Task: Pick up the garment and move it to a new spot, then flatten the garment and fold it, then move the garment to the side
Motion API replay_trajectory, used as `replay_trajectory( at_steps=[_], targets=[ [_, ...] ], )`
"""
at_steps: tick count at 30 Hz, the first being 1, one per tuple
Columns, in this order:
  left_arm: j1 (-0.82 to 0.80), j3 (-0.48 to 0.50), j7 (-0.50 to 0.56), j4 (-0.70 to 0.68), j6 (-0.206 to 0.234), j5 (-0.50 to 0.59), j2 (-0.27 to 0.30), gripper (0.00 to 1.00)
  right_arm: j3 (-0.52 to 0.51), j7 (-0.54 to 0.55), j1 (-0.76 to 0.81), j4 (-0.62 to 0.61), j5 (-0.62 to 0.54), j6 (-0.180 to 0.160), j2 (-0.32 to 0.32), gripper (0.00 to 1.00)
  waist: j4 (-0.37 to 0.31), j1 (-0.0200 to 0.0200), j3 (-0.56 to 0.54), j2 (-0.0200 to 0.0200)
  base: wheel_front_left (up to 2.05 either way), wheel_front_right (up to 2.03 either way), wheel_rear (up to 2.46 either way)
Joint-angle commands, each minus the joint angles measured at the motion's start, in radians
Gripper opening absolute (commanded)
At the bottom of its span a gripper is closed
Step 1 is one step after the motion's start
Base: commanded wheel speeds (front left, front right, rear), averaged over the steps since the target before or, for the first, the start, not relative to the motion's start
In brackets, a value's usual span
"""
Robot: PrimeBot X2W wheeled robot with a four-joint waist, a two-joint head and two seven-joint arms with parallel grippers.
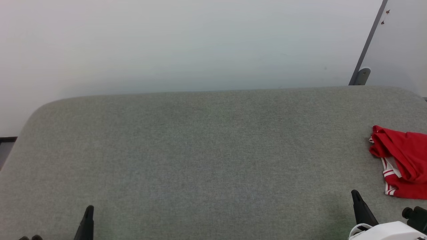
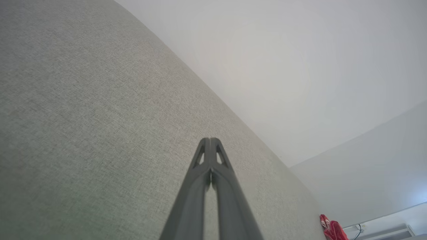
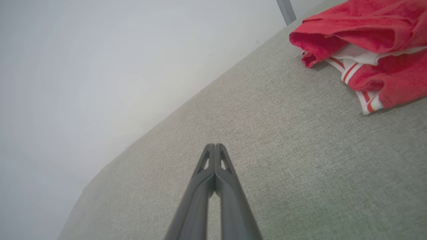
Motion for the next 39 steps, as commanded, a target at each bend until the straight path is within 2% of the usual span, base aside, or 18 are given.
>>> replay_trajectory(
  at_steps=[1, 39],
  targets=[
    [-0.026, 0.010, 0.006, -0.009, -0.002, -0.019, 0.005, 0.00, -0.008, 0.005, -0.033, -0.018, 0.027, 0.000, -0.002, 0.00, 0.000, 0.0000, 0.001, -0.0001, 0.00, 0.00, 0.00],
    [-0.135, 0.040, 0.121, 0.025, -0.003, -0.300, -0.107, 0.00, -0.075, 0.118, -0.058, -0.067, 0.446, -0.001, 0.041, 0.00, 0.006, 0.0000, 0.022, -0.0001, 0.00, 0.00, 0.00]
  ],
)
